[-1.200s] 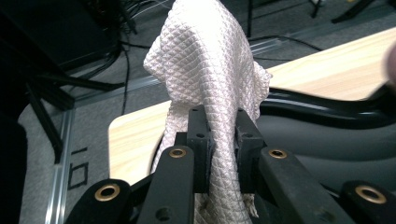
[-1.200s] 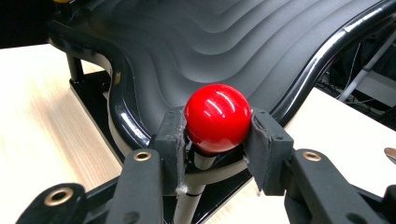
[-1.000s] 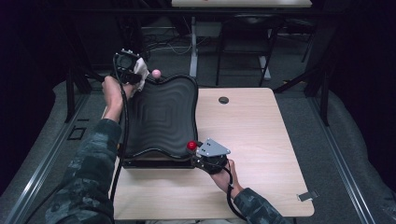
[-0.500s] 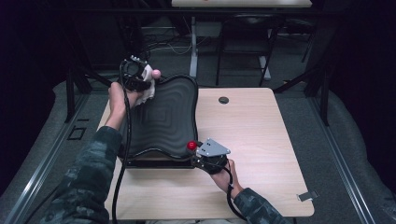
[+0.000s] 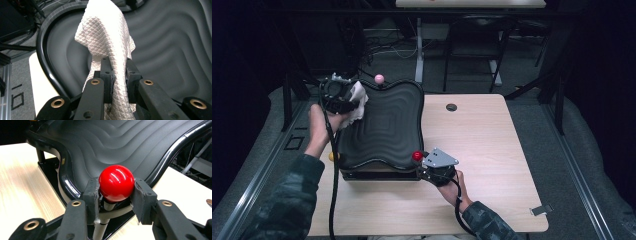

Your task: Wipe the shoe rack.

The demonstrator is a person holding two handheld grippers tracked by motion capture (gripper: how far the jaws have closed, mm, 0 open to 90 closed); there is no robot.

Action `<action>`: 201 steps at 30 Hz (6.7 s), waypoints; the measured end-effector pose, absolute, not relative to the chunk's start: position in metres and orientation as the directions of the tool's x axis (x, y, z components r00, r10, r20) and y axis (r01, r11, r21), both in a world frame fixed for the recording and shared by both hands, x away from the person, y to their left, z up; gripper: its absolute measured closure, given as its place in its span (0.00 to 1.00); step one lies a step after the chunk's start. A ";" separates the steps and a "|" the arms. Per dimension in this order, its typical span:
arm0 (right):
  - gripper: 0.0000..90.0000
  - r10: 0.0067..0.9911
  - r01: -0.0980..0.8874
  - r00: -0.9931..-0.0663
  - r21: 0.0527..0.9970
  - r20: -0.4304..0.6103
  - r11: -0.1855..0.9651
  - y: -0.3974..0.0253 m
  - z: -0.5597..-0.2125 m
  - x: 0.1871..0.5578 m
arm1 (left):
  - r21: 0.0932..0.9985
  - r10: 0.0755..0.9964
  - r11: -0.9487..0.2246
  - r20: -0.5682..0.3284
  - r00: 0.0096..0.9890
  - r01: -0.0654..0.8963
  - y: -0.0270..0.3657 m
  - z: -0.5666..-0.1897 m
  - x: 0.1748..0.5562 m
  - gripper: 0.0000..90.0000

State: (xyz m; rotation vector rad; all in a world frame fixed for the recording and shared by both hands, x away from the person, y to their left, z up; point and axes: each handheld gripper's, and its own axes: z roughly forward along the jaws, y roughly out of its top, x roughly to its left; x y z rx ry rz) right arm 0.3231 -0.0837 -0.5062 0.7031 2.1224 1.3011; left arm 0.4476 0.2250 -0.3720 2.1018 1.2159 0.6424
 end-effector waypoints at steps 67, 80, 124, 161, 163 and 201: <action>0.67 0.669 0.162 -0.721 0.895 -0.181 0.416 -0.083 -0.503 0.325 | 0.774 0.928 -0.249 0.019 0.372 0.583 0.274 -0.439 0.319 0.89; 0.67 0.663 0.163 -0.727 0.892 -0.180 0.421 -0.083 -0.502 0.326 | 0.777 0.944 -0.237 0.043 0.327 0.583 0.282 -0.439 0.317 0.89; 0.67 0.659 0.172 -0.730 0.886 -0.179 0.431 -0.083 -0.500 0.327 | 0.720 0.924 -0.336 0.127 0.360 0.607 0.249 -0.467 0.305 0.90; 0.67 0.657 0.175 -0.734 0.886 -0.173 0.429 -0.084 -0.500 0.328 | 0.759 0.896 -0.256 -0.047 0.442 0.599 0.220 -0.471 0.317 0.89; 0.67 0.655 0.178 -0.735 0.881 -0.177 0.438 -0.084 -0.499 0.328 | 0.763 0.892 -0.254 -0.052 0.449 0.594 0.216 -0.472 0.321 0.89; 0.65 0.652 0.232 -0.754 0.893 -0.086 0.386 -0.089 -0.498 0.330 | 0.759 0.770 -0.333 -0.123 0.626 0.559 0.126 -0.470 0.325 0.89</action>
